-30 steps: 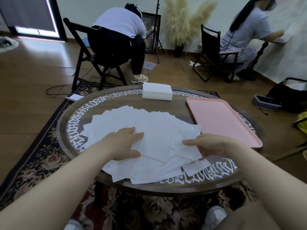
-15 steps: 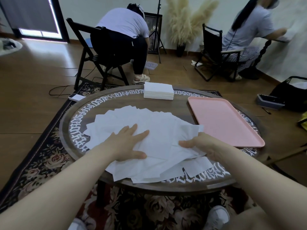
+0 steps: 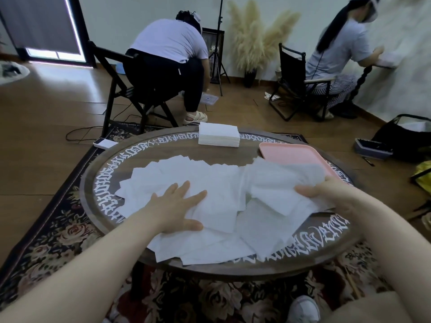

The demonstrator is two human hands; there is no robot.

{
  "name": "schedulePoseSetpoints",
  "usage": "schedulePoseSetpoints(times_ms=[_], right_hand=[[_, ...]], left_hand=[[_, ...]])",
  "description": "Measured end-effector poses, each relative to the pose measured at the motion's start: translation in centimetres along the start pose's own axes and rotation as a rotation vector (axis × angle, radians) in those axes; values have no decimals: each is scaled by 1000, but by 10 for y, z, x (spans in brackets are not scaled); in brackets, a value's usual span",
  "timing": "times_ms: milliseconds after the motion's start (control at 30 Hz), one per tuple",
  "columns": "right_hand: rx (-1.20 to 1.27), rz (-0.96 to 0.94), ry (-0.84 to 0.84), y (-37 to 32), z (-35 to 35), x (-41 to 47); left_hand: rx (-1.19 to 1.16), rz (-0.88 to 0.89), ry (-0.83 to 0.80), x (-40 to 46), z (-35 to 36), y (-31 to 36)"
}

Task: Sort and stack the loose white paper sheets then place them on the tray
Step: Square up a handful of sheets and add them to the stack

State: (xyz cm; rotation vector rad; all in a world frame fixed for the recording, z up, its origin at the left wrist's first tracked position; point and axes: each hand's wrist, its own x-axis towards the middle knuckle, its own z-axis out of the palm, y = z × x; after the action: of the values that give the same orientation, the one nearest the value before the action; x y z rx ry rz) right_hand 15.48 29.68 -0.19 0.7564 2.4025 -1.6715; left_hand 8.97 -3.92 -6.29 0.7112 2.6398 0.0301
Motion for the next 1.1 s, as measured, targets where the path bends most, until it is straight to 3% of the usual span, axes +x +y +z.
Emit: schedulePoseSetpoints(times_ms=[133, 200, 267, 333, 400, 500, 600, 733, 833, 933, 1000, 1100], right_hand=[[305, -215, -57, -9, -9, -12], [462, -276, -101, -17, -4, -19], [563, -314, -170, -25, 4, -23], [643, -312, -240, -31, 16, -25], [651, -305, -279, -35, 29, -25], [617, -263, -294, -37, 51, -22], [560, -208, -258, -37, 70, -19], [587, -283, -251, -41, 83, -18], [627, -323, -276, -42, 86, -18], [529, -260, -350, -38, 91, -23], [457, -203, -426, -33, 97, -26], [375, -150, -514, -27, 99, -29]], left_hand=[[-62, -22, -16, -1, -8, 1], [-177, -30, 67, -2, -17, 4], [-447, -4, 278, -5, -29, 12], [-903, 54, 433, -11, -45, 23], [-1322, 103, 371, -18, -60, 31], [-1595, 166, 147, -25, -69, 32], [-1702, 198, 87, -24, -67, 32], [-1908, 164, 111, -20, -65, 33], [-1923, 90, -7, -23, -66, 27], [-1901, 87, -23, -25, -67, 23], [-1887, 103, 66, -24, -65, 24], [-1679, 88, 317, -22, -59, 24]])
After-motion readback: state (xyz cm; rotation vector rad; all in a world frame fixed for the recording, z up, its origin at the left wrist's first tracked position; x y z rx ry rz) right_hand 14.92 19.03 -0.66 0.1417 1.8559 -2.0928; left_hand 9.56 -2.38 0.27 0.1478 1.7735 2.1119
